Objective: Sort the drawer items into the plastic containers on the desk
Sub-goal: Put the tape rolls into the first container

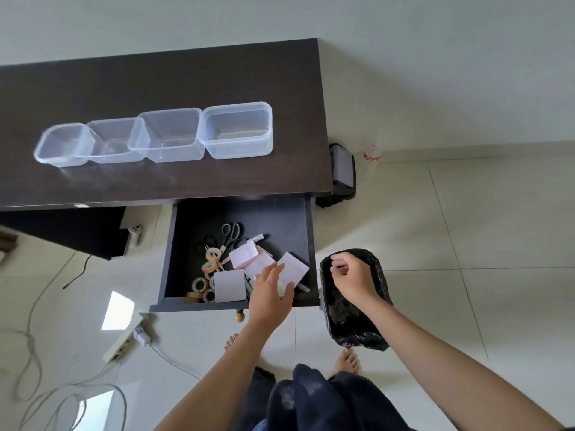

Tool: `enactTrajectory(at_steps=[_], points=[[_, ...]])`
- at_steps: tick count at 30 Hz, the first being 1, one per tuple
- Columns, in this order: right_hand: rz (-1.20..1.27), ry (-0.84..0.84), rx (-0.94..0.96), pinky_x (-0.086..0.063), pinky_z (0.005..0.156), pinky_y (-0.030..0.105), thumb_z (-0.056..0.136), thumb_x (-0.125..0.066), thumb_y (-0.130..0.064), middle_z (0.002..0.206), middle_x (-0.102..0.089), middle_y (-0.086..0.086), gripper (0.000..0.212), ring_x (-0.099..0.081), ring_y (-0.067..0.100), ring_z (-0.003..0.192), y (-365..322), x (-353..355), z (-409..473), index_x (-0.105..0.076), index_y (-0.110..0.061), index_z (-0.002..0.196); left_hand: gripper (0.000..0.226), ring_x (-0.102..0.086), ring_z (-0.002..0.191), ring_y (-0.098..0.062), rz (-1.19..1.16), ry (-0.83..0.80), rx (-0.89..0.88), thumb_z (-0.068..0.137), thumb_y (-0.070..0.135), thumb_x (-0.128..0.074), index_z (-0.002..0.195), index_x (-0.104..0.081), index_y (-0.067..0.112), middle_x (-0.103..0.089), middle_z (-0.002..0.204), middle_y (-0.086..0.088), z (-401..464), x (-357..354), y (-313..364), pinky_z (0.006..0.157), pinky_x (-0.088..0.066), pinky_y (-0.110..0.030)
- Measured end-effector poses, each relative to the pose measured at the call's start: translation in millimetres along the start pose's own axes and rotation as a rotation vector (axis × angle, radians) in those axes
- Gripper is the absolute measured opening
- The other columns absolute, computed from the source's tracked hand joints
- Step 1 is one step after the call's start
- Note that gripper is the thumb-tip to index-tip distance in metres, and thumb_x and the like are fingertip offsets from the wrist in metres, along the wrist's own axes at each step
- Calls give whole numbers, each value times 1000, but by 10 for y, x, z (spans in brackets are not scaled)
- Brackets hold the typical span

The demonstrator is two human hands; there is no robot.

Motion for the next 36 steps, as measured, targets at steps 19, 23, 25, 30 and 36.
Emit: enactTrajectory(at_steps=[19, 23, 25, 30, 36], points=[[-137, -188, 19, -48, 84, 25, 87, -62, -16, 119, -57, -1, 38, -56, 14, 98, -1305, -2132, -290, -54, -19, 124, 57, -47, 125, -24, 41, -226, 74, 88, 18, -60, 140, -39, 15, -38, 145, -5, 691, 1504, -1755, 103, -44, -32], [-327, -302, -8, -46, 92, 32, 84, -64, -18, 133, -50, 3, 54, -50, 22, 119, -1256, -2303, -213, -45, -23, 135, 60, -49, 123, -24, 65, -361, 45, 85, 12, -59, 141, -37, 16, -37, 143, -6, 830, 1417, -1795, 95, -40, -25], [-422, -370, -7, -43, 92, 33, 83, -65, -19, 135, -48, 3, 59, -46, 23, 123, -1237, -2334, -140, -42, -22, 138, 63, -49, 124, -24, 61, -402, 59, 84, 9, -58, 142, -36, 19, -37, 144, -6, 878, 1355, -1814, 97, -40, -24], [-646, -481, 45, -46, 91, 41, 80, -61, -14, 133, -44, 0, 56, -42, 27, 121, -1179, -2322, 60, -45, -22, 133, 71, -46, 128, -27, 86, -468, 84, 81, 5, -59, 144, -34, 24, -36, 145, -8, 925, 1210, -1857, 103, -41, -30], [-928, -452, 170, -37, 92, 37, 81, -60, -21, 117, -54, 0, 24, -41, 28, 117, -1194, -2147, 269, -60, -23, 105, 62, -53, 118, -28, 143, -446, 147, 84, 7, -60, 140, -40, 23, -35, 142, -7, 961, 1096, -1882, 99, -46, -32]])
Point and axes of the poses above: each hand's wrist, its own z-axis towards the middle knuckle, its own x-axis out of the back of the hand, y = z × x, the point moved 1 cm from there along z, towards the middle knuckle
